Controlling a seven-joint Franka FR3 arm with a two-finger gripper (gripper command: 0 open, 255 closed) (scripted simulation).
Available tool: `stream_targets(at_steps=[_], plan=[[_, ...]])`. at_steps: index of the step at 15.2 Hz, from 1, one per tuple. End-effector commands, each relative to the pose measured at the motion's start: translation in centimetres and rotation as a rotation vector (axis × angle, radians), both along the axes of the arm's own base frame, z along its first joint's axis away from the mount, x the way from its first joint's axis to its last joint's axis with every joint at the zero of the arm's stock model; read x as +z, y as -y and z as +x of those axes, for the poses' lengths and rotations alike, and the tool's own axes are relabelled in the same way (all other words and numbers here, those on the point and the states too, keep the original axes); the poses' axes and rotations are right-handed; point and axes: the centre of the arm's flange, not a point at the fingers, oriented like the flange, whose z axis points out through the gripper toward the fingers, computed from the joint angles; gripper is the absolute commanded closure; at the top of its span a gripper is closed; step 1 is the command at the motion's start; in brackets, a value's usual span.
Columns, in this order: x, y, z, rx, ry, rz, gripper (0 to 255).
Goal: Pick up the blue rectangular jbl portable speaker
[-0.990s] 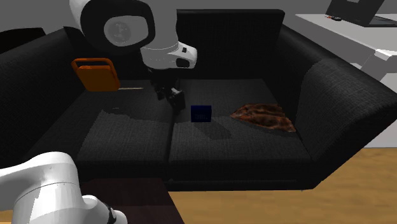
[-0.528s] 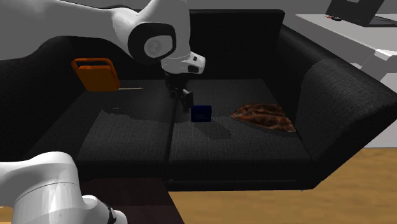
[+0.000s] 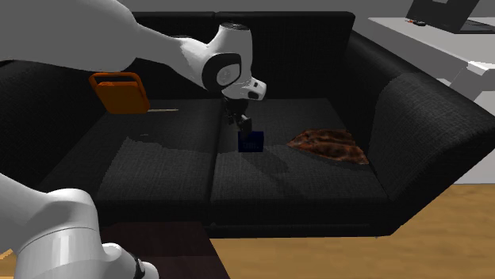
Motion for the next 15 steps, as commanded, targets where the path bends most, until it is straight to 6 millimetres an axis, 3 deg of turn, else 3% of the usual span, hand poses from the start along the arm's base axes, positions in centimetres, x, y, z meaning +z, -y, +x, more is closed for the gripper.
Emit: stream_targets(at_steps=[1, 10, 11, 15], plan=[[-1.2, -0.8, 1.4, -0.019, -0.003, -0.003, 0], [-5.2, -0.8, 1.4, -0.019, -0.003, -0.003, 0], [-5.3, -0.9, 1.4, -0.019, -0.003, -0.003, 255], [-5.3, -0.9, 1.4, -0.019, -0.003, -0.003, 255]])
